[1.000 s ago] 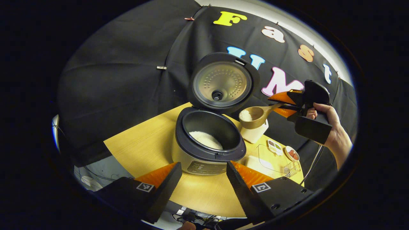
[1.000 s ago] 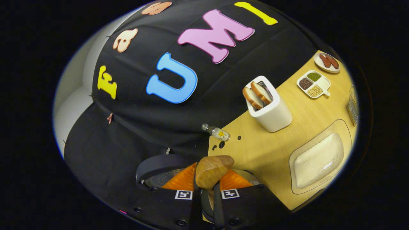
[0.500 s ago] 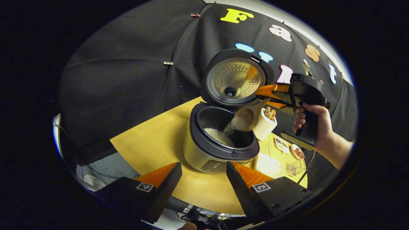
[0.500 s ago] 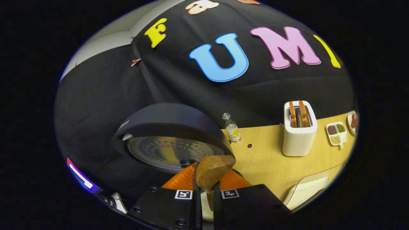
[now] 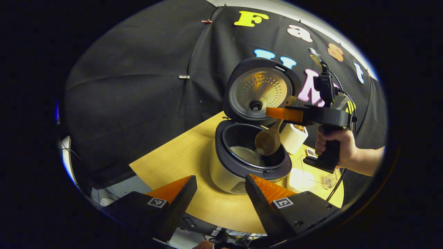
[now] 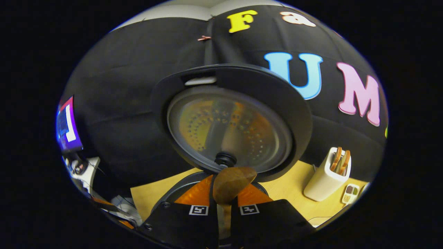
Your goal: Close the left gripper, press the button to open the rice cooker; take a wooden spoon from the chopstick holder with the right hand, scoop a spoonful of rice and pour it into the rice cooker, then put the wooden spoon back into the chopstick holder.
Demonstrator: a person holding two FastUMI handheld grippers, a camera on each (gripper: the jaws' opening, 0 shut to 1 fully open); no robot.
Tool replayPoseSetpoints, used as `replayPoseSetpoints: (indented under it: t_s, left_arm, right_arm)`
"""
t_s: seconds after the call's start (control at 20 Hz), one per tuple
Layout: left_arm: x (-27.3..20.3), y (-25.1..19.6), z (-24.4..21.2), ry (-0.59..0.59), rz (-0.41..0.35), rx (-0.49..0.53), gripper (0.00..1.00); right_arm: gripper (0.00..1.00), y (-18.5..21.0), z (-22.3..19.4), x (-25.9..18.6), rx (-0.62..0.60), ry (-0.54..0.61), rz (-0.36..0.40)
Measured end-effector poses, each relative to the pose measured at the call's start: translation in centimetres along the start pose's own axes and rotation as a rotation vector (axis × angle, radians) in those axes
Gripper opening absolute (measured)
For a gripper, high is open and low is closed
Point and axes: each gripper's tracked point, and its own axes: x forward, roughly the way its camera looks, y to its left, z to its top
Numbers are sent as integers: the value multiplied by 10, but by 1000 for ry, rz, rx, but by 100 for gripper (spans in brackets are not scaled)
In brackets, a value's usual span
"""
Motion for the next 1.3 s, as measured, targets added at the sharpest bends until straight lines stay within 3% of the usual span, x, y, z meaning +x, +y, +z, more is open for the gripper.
replayPoseSetpoints:
  t_s: [0.25,0.45,0.6,0.65,0.75,1.05,1.3]
  left_arm:
    - [-4,-2,-2,-6,5,-7,95]
    - [-9,-5,2,-26,12,11,95]
    - [-12,-15,4,-37,6,22,95]
    - [-12,-19,5,-40,1,21,95]
    - [-13,-27,6,-43,-10,26,95]
    - [-7,-72,10,-51,-71,72,95]
    - [2,-120,15,-51,-161,102,95]
  right_arm:
    - [18,25,-13,-7,-159,-4,68]
    - [18,17,6,-21,7,-25,48]
    - [18,-11,44,-47,156,-109,-1]
    - [14,-21,55,-60,204,-138,-15]
    - [18,-43,70,-82,286,-182,-45]
    - [18,-135,59,-164,454,-193,-212]
    - [18,-239,20,-250,533,-205,-453]
